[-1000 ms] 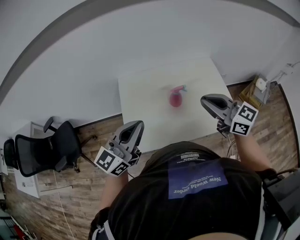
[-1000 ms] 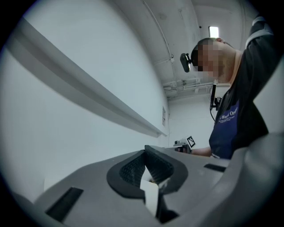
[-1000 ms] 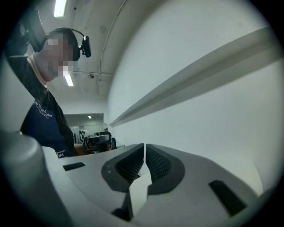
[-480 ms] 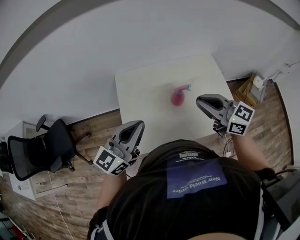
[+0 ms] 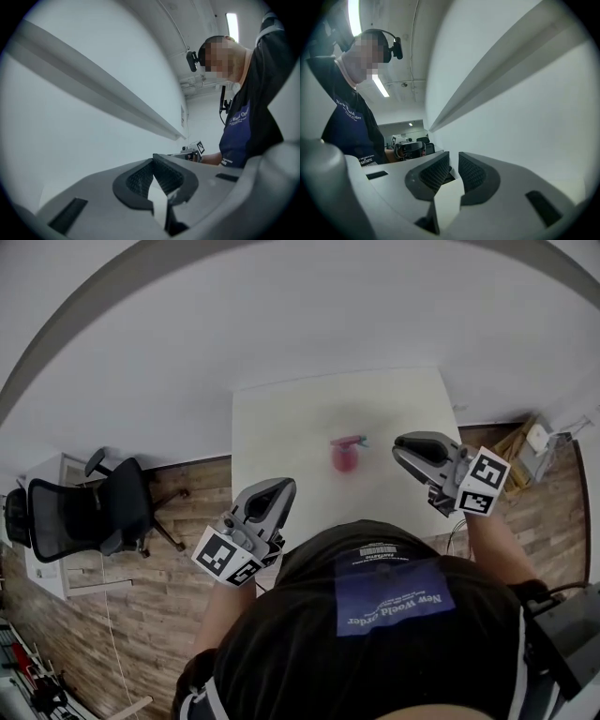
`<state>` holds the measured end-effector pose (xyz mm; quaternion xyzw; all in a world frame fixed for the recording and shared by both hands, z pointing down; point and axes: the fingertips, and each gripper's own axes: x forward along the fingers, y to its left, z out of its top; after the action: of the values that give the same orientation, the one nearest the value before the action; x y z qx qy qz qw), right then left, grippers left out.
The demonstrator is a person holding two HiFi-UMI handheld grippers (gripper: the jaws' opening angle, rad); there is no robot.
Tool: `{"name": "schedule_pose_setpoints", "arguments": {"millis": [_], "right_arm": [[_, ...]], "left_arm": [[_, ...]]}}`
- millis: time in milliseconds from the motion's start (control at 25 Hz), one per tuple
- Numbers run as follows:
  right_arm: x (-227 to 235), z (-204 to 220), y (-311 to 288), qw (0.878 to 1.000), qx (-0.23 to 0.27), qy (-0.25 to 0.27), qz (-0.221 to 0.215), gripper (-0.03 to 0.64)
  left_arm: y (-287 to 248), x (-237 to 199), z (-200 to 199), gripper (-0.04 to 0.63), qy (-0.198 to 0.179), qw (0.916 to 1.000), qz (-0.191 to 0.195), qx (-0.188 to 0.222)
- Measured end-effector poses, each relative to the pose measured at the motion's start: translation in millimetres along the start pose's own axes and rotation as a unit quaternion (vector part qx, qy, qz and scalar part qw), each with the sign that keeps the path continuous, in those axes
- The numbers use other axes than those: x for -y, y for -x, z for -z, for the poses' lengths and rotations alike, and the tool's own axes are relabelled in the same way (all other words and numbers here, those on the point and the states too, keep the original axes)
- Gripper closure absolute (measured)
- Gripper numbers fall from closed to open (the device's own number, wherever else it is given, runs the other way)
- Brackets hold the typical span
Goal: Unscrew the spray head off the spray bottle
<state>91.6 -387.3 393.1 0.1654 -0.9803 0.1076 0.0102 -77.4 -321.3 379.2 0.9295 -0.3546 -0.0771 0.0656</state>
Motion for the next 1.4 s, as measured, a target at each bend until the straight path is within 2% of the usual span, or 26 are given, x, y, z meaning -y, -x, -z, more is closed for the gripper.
{"name": "schedule_pose_setpoints", "arguments": {"millis": [240,440,680,840,920,1000,1240,1400], "right_arm": [[42.9,0.5,14.0,0.999,-0.013,0.003,-0.048,0.542],[52.7,14.5,-4.6,0.997,-0.041,0.003,-0.072,0.476],[46.2,38.9,-55.4,0.988,-0.126,0.047,-0.075,0.425],[42.4,61.7,-86.4,0.972,-0.207,0.083,-0.078,0.423],[40.3,77.8,-96.8,0.956,-0.258,0.104,-0.088,0.423],[39.4,95.7,-106.0,0.935,-0.316,0.128,-0.099,0.423],[58.5,144.7,-126.0,0.855,-0.475,0.180,-0.110,0.413],[68.7,174.8,-133.5,0.803,-0.549,0.197,-0.122,0.413]], "left_arm": [[-44.0,4.4,10.2,0.593,0.011,0.9992,-0.037,-0.012],[-46.0,-8.5,14.2,0.592,0.009,0.9984,-0.050,-0.025],[-24.9,-42.2,20.2,0.592,0.008,0.9990,-0.024,-0.036],[-10.8,-54.9,26.2,0.592,0.012,0.9993,0.001,-0.037],[-5.2,-56.3,29.7,0.591,0.013,0.9992,0.011,-0.037],[1.7,-58.1,32.4,0.591,0.013,0.9991,0.014,-0.036],[28.0,-72.9,37.7,0.591,0.013,0.9994,-0.008,-0.031],[42.8,-81.7,40.7,0.591,0.021,0.9989,-0.034,-0.025]]}}
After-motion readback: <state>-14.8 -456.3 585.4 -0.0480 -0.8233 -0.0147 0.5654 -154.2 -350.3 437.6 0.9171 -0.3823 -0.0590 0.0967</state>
